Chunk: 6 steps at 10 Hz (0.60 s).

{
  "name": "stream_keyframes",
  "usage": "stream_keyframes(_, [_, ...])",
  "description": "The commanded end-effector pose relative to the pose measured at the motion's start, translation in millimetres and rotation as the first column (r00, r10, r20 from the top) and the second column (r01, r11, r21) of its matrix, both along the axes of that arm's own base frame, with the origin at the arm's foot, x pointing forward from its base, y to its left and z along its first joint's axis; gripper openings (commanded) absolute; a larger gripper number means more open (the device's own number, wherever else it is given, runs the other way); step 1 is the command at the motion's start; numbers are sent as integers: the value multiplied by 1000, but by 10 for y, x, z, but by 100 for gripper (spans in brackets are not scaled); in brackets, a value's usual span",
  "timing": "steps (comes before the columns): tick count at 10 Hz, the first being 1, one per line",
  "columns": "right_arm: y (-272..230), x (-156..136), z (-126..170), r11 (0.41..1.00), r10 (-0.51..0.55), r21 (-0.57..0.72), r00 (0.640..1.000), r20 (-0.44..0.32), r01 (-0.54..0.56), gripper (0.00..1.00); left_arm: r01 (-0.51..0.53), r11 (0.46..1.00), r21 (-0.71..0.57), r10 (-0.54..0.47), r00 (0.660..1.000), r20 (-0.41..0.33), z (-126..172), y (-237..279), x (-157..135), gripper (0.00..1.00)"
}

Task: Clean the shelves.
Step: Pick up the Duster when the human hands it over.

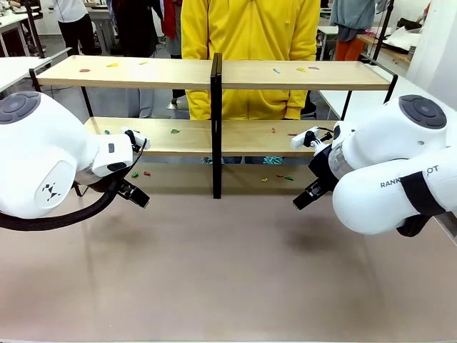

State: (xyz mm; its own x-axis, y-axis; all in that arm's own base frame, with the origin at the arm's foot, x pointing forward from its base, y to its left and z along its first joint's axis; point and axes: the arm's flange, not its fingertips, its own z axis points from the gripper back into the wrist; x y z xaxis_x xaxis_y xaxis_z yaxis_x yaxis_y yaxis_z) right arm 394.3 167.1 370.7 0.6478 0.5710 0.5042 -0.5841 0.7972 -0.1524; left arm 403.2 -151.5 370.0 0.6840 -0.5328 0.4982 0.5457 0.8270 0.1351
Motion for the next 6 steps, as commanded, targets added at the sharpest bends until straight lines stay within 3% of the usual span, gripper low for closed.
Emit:
stream_keyframes(1, [0, 0, 1, 1000, 0, 1, 1000, 0, 0, 100, 0, 1000, 0, 0, 1000, 0, 1, 0, 0, 100])
stream_keyframes(3, [0, 0, 0, 1000, 0, 0, 1000, 0, 0, 100, 0, 1000, 0, 0, 1000, 0, 0, 0, 0, 100])
stream_keyframes(4, [-289, -295, 518, 999, 10, 36, 997, 74, -13, 100, 59, 997, -56, -57, 997, 49, 395, 343, -272, 100])
stream_keyframes(6, [-930, -969, 1464, 998, -20, 61, 984, 175, 10, 100, 184, 974, -131, -148, 957, 248, 1207, 1058, -1087, 100])
